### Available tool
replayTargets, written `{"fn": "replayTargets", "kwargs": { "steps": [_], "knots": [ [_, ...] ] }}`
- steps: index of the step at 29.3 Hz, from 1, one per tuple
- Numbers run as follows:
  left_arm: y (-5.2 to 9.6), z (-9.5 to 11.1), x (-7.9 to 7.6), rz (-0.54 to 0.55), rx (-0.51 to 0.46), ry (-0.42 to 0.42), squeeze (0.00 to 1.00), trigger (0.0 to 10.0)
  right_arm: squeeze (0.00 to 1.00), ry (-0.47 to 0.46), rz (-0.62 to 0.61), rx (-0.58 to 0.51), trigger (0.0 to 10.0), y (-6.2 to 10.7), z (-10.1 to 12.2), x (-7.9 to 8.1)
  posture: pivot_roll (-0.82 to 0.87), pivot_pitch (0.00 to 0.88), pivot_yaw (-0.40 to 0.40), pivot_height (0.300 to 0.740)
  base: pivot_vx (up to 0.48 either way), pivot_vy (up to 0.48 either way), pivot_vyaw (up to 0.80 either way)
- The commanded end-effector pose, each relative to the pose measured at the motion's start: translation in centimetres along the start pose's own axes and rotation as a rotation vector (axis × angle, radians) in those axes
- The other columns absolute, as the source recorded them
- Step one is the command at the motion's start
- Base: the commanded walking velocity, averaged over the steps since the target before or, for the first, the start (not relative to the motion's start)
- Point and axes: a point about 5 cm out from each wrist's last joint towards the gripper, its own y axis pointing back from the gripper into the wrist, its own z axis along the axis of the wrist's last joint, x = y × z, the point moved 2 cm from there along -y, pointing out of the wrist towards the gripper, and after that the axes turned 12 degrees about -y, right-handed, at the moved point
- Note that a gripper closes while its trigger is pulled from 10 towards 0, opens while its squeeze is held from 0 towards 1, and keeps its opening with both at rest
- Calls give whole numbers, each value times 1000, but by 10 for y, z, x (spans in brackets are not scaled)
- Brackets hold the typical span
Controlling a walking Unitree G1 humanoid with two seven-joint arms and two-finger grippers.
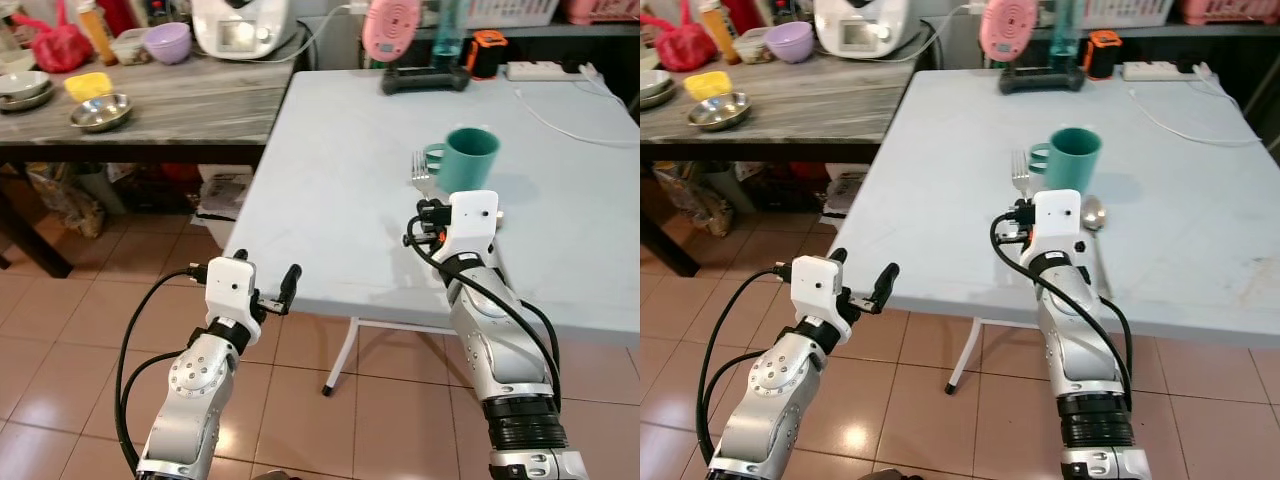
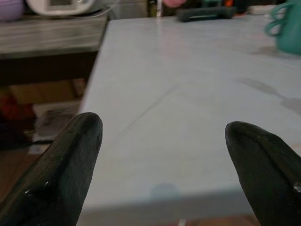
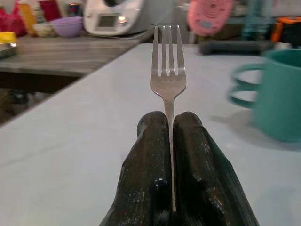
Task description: Setting the table
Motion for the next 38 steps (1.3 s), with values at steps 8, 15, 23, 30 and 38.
{"fn": "replayTargets", "kwargs": {
  "steps": [8, 15, 23, 30, 38],
  "knots": [
    [0, -5, 6, 24, 18, -35, 0, 10000, 0, 4, 49, -1, 10000, 2, 2, 11, -159, 57, 103, 740, 0, 480, 0],
    [2, -8, 15, 84, 24, -54, 0, 10000, 0, 25, 39, 0, 10000, 1, 3, 11, -156, 59, 99, 740, 0, 480, 0],
    [1, -5, 24, 186, 6, -75, 0, 10000, 0, 31, 45, -4, 10000, 0, 5, 14, -143, 60, 100, 740, 0, 480, 0],
    [2, 0, 21, 168, -26, -61, 0, 10000, 0, 31, 45, 4, 10000, 0, 2, 14, -138, 55, 99, 740, 0, 0, 0],
    [2, 4, 25, 175, -52, -60, 0, 10000, 0, 43, 51, 1, 10000, -2, 3, 14, -137, 51, 98, 740, 161, 0, 0]
  ]
}}
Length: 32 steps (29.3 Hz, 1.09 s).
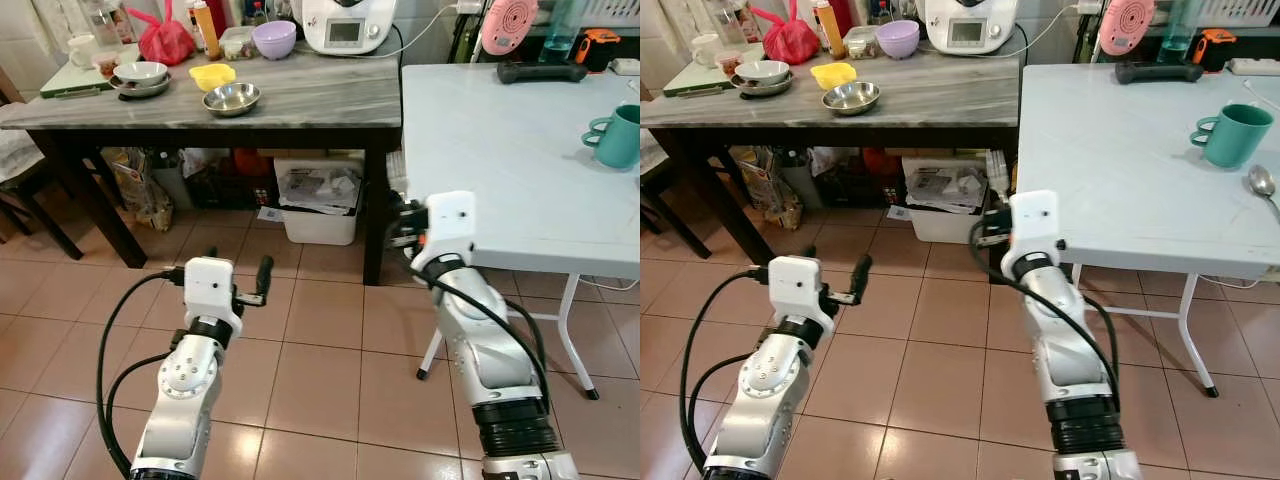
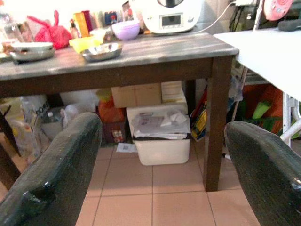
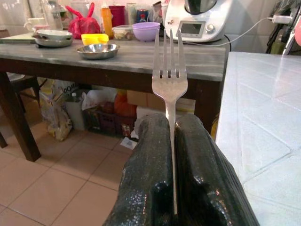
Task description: Setting the table
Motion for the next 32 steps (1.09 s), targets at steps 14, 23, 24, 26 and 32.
{"fn": "replayTargets", "kwargs": {
  "steps": [14, 23, 24, 26, 32],
  "knots": [
    [0, 7, 1, -15, -35, 22, 0, 10000, 0, 8, 1, -13, 10000, -1, 2, 2, -139, 51, 109, 740, 329, 0, 0],
    [0, 6, 2, -24, -36, 16, 0, 10000, 0, 17, -11, -11, 10000, -1, 1, -1, -141, 49, 110, 740, 345, 0, 0],
    [0, 6, 3, -24, -35, 15, 0, 10000, 0, 18, -12, -11, 10000, -1, 1, -1, -141, 49, 110, 740, 345, 0, 0],
    [1, 4, 5, -23, -21, 9, 0, 10000, 0, 23, -16, -13, 10000, 0, 1, -2, -143, 48, 113, 740, 328, 0, 0],
    [4, 1, 6, -18, -1, 36, 0, 10000, 0, 36, -70, -33, 10000, 8, 3, -16, -138, 47, 114, 740, 0, 0, 0]
  ]
}}
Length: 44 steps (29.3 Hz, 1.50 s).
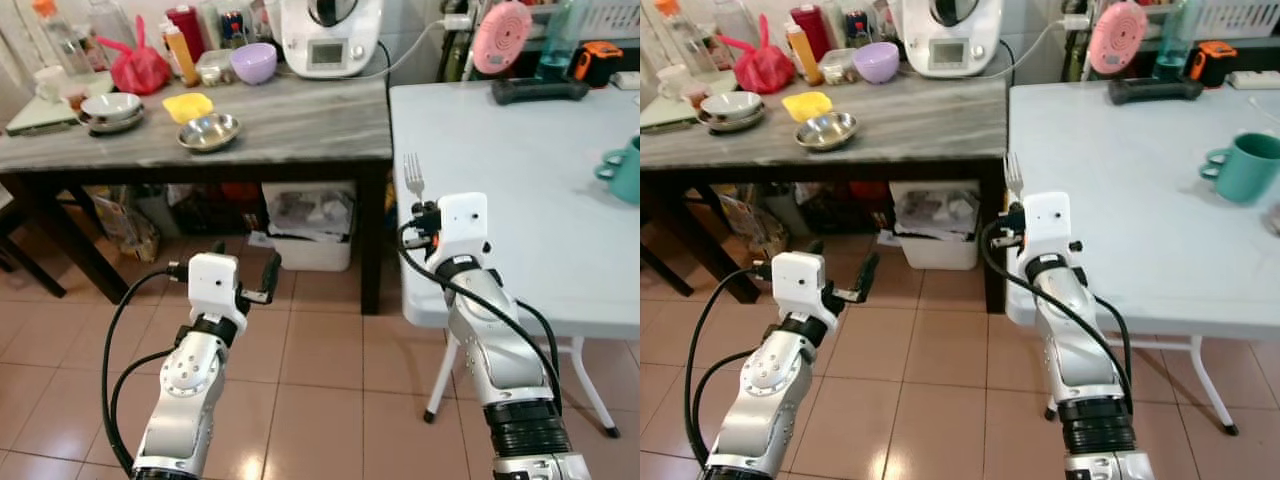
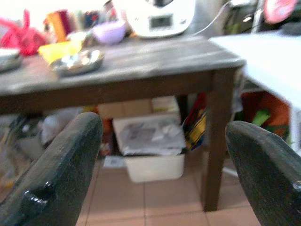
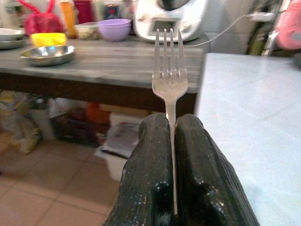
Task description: Setting the table
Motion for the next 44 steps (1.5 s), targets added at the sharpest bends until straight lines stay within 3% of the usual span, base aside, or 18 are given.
{"fn": "replayTargets", "kwargs": {
  "steps": [1, 12, 27, 37, 44],
  "knots": [
    [2, 4, 2, 10, -17, 0, 0, 10000, 0, 6, -29, -42, 10000, 5, 8, -8, -138, 47, 114, 740, 0, 0, 0],
    [7, -5, 5, 5, 25, -13, 0, 10000, 0, 62, -85, -65, 10000, 21, 7, -32, -145, 45, 132, 740, 0, 28, 0],
    [2, -4, 6, 10, 17, -18, 0, 10000, 0, 58, -88, -51, 10000, 27, 1, -27, -143, 47, 122, 740, 0, 474, 0],
    [1, -4, -1, -9, 16, -8, 0, 10000, 0, 72, -56, -43, 10000, 28, -3, -18, -146, 39, 110, 740, 0, 480, 0],
    [-2, -2, 1, 12, 9, -6, 0, 10000, 0, 77, -65, -49, 10000, 26, 0, -22, -145, 36, 106, 740, 0, 480, 0]
  ]
}}
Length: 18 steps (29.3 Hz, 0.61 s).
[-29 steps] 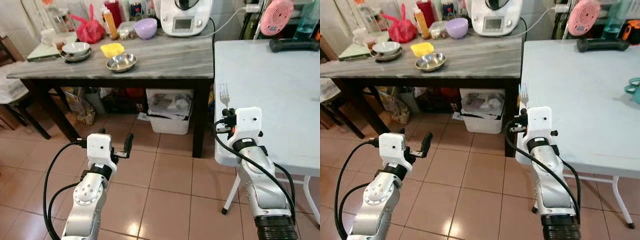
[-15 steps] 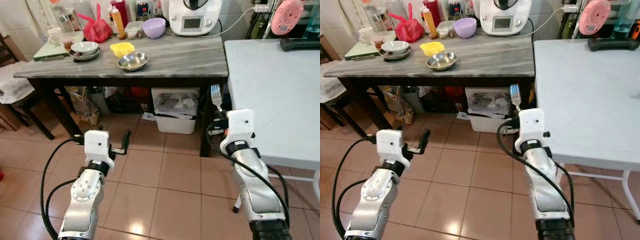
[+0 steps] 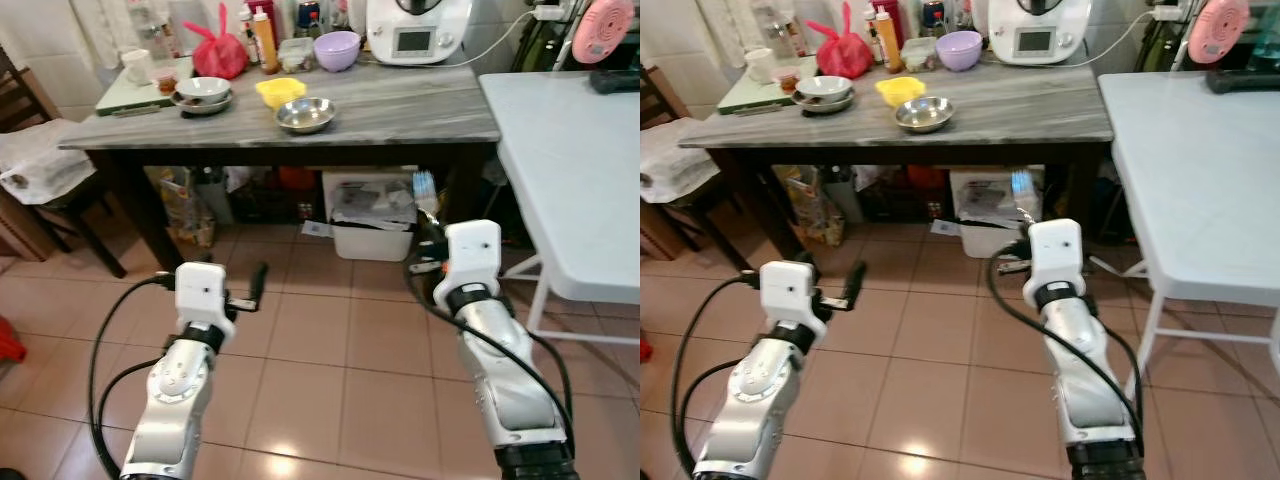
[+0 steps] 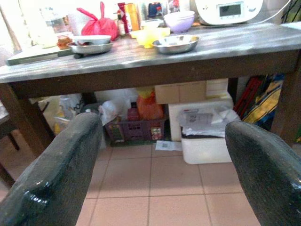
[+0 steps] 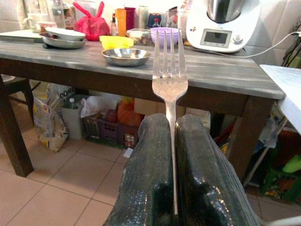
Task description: Setting the table
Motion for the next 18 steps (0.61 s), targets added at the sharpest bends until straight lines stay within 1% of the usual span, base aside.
{"fn": "replayTargets", "kwargs": {
  "steps": [1, 7, 9, 11, 13, 16, 18],
  "knots": [
    [-2, 0, -3, 4, 3, 3, 0, 10000, 0, 2, -27, -4, 10000, 3, 1, -10, -142, 35, 105, 740, 0, 0, 0],
    [-4, 4, -1, 0, -19, -3, 0, 10000, 0, 1, -37, 3, 10000, 5, -2, -11, -140, 30, 113, 740, 0, 0, 0],
    [-5, 4, 0, -3, -21, -24, 0, 10000, 0, 5, -51, -7, 10000, 4, 0, -14, -140, 30, 113, 740, 0, 0, 0],
    [-4, 3, -1, -16, -21, -28, 0, 10000, 0, 8, -55, -7, 10000, 4, -1, -15, -140, 27, 117, 740, 0, 0, 0],
    [-4, 4, -2, -26, -26, -12, 0, 10000, 0, 8, -60, -5, 10000, 5, -1, -17, -140, 26, 118, 740, 0, 0, 0],
    [-4, 5, -2, -29, -37, -11, 0, 10000, 0, 9, -62, -6, 10000, 5, -1, -18, -140, 25, 120, 740, 0, 0, 0],
    [-4, 9, -2, -31, -55, 10, 0, 10000, 0, -1, -61, -11, 10000, 5, -1, -17, -141, 26, 123, 740, 274, 0, 0]
  ]
}}
